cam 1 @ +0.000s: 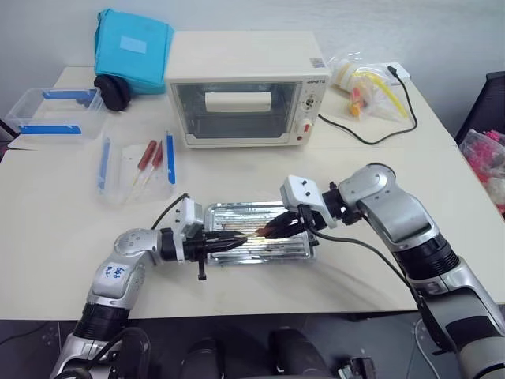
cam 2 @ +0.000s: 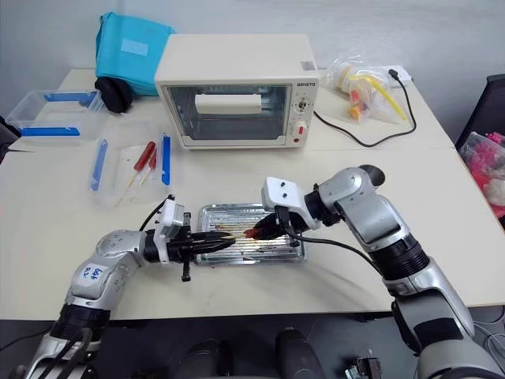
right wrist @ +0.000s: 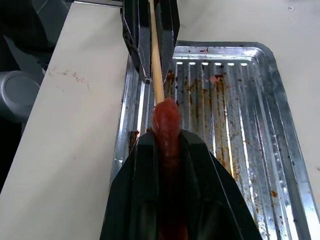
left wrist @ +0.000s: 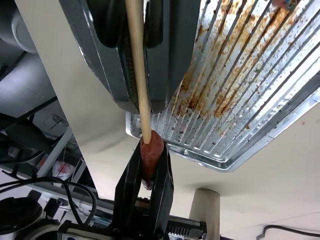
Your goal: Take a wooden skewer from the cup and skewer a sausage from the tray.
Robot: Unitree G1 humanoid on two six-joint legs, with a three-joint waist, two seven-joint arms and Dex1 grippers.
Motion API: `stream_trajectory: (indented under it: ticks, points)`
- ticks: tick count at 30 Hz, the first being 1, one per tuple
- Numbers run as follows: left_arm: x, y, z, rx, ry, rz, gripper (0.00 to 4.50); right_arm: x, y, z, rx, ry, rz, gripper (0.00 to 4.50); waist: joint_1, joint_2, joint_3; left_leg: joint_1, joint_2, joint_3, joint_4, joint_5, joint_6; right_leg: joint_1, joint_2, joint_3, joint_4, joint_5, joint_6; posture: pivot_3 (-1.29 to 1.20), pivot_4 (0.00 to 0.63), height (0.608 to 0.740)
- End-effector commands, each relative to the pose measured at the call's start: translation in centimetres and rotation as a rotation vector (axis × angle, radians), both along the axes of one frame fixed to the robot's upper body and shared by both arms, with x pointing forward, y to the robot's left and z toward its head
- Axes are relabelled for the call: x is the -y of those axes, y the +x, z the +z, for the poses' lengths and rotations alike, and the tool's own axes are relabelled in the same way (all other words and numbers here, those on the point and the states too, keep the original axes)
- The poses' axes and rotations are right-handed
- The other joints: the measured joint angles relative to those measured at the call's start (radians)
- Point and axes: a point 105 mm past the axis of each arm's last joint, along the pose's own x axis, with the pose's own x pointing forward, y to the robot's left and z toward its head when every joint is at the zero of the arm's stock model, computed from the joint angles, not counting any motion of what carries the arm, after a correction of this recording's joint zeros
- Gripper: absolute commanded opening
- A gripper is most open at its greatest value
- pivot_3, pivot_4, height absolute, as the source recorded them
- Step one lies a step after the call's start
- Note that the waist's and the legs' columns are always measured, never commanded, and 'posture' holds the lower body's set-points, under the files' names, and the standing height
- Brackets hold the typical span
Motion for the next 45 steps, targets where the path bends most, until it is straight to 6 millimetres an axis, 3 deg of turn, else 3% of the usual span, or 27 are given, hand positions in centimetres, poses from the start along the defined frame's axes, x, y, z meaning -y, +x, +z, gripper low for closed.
stream_trajectory:
  ticks: [1, 8, 13, 17, 23, 26, 31, 34, 38, 41, 45]
  points:
    - [3.3, -0.7, 1.6, 0.057, -0.051, -0.125, 0.0, -2.7, -2.2, 1.2, 0.014, 0.053, 0.169, 0.45, 0.0, 0.0, 0.0, 0.0, 0.0, 0.0, 0.0, 0.0, 0.0, 0.0, 0.0, 0.0, 0.0, 0.0, 0.0, 0.0, 0.15, 0.74]
    - [4.3, -0.6, 1.9, 0.057, -0.061, -0.156, 0.0, -2.5, -2.7, 1.1, -0.005, 0.059, 0.196, 0.45, 0.0, 0.0, 0.0, 0.0, 0.0, 0.0, 0.0, 0.0, 0.0, 0.0, 0.0, 0.0, 0.0, 0.0, 0.0, 0.0, 0.15, 0.74]
    - [2.5, -0.2, 2.1, 0.06, -0.052, -0.1, 0.0, -1.4, -2.3, 1.2, -0.037, 0.061, 0.155, 0.45, 0.0, 0.0, 0.0, 0.0, 0.0, 0.0, 0.0, 0.0, 0.0, 0.0, 0.0, 0.0, 0.001, 0.0, 0.0, 0.0, 0.15, 0.74]
    - [0.3, 0.1, 2.2, 0.065, -0.028, -0.041, 0.0, 0.4, -1.5, 1.0, -0.042, 0.037, 0.086, 1.47, -0.001, 0.0, 0.0, 0.0, 0.0, 0.0, 0.0, 0.0, 0.0, 0.0, 0.0, 0.0, 0.001, 0.0, 0.0, 0.0, 0.15, 0.74]
    - [-5.1, -0.4, 2.8, 0.089, 0.004, 0.108, 0.0, 4.6, -1.7, 1.1, -0.035, 0.018, 0.038, 3.5, -0.001, 0.0, 0.0, 0.0, 0.0, 0.0, 0.0, 0.0, 0.0, 0.0, 0.0, 0.0, 0.0, 0.0, 0.0, 0.0, 0.15, 0.74]
    - [-7.1, -1.2, 3.5, 0.094, -0.011, 0.182, 0.0, 5.9, -1.6, 2.0, 0.013, 0.092, 0.011, 4.47, -0.003, 0.0, 0.0, 0.0, 0.001, 0.0, -0.001, 0.0, 0.0, 0.0, 0.0, 0.0, 0.0, 0.0, 0.0, 0.0, 0.15, 0.74]
    - [-10.8, -1.5, 6.1, 0.153, -0.153, 0.474, 0.0, 8.2, -1.6, 4.2, 0.131, 0.393, -0.125, 4.47, 0.003, -0.001, 0.0, 0.0, 0.001, -0.002, -0.001, 0.0, 0.001, 0.003, -0.001, -0.001, -0.002, 0.0, 0.0, 0.0, 0.15, 0.74]
    - [-13.8, -0.1, 8.0, 0.245, -0.276, 0.767, 0.0, 9.3, -1.5, 4.7, 0.28, 0.578, -0.291, 4.47, 0.017, -0.001, 0.0, 0.002, 0.0, -0.005, -0.001, -0.001, 0.001, 0.007, -0.001, -0.003, -0.004, 0.0, 0.001, 0.0, 0.15, 0.74]
    - [-16.8, 2.0, 9.0, 0.28, -0.365, 1.095, 0.0, 9.5, -2.8, 6.3, 0.266, 0.823, -0.365, 4.47, 0.028, -0.001, 0.001, 0.002, 0.0, -0.005, -0.001, -0.001, 0.001, 0.007, -0.001, -0.003, -0.004, 0.001, 0.002, 0.0, 0.15, 0.74]
    - [-17.9, 4.4, 8.6, 0.237, -0.39, 1.253, 0.0, 8.9, -3.2, 7.2, 0.352, 0.921, -0.394, 4.47, 0.03, -0.001, 0.0, 0.002, -0.001, -0.004, 0.0, 0.0, 0.001, 0.007, 0.0, -0.003, -0.003, 0.002, 0.004, 0.0, 0.15, 0.74]
    - [-17.6, 7.5, 8.5, 0.212, -0.369, 1.307, 0.0, 7.5, -3.6, 6.5, 0.369, 0.907, -0.359, 4.47, 0.033, -0.001, 0.0, 0.002, -0.002, -0.004, 0.0, 0.0, 0.001, 0.007, 0.0, -0.003, -0.004, 0.002, 0.004, 0.0, 0.15, 0.74]
